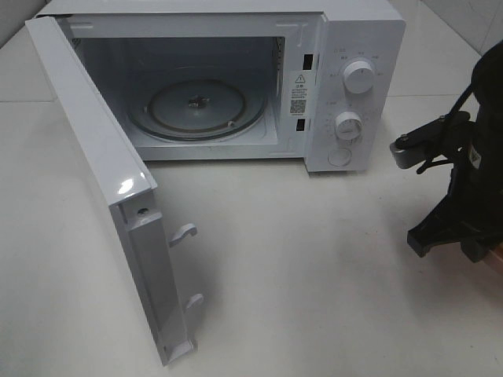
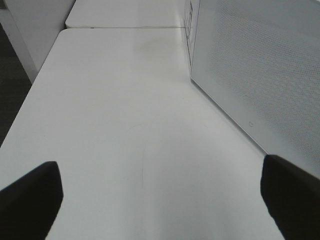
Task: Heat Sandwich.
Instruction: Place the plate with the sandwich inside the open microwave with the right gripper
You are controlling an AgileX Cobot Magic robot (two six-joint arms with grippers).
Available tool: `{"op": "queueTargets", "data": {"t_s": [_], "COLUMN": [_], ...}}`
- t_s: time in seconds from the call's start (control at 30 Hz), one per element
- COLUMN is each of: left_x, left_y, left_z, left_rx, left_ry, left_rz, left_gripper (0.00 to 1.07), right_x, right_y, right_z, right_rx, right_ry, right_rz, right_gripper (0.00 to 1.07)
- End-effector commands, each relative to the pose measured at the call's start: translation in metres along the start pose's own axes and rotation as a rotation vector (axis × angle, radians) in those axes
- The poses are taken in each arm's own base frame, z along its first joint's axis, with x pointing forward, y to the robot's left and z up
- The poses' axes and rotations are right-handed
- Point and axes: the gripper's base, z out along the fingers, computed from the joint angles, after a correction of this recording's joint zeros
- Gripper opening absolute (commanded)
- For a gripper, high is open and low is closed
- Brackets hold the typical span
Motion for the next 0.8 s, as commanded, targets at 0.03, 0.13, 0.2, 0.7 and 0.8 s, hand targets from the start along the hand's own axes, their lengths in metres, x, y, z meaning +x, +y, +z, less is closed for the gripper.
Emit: {"op": "queueTargets", "data": {"t_s": [0.03, 0.13, 0.2, 0.7, 0.8], "left_x": [0.002, 0.002, 0.002, 0.002, 0.002], "left_y": [0.000, 0.000, 0.000, 0.000, 0.000], "left_z": [-0.004, -0.004, -0.004, -0.004, -0.004], "left_rx": [-0.001, -0.001, -0.001, -0.001, -0.001], "left_ry": [-0.031, -0.031, -0.031, -0.031, -0.031], "left_rz": [0.000, 0.000, 0.000, 0.000, -0.001], "left_gripper": [1.01, 1.01, 1.01, 1.01, 1.01], "right_x": [0.005, 0.009, 0.010, 0.025, 0.030], "right_y": [0.003, 0.014, 0.016, 0.046, 0.056], "right_z": [-0.007, -0.017, -0.018, -0.045, -0.050], "right_rx": [0.024, 0.029, 0.031, 0.038, 0.042], "right_ry": [-0.001, -0.020, -0.022, -0.102, -0.118], "right_rz": [-0.028, -0.078, -0.088, -0.258, -0.325], "right_gripper": [0.00, 0.00, 0.01, 0.01, 0.01]}}
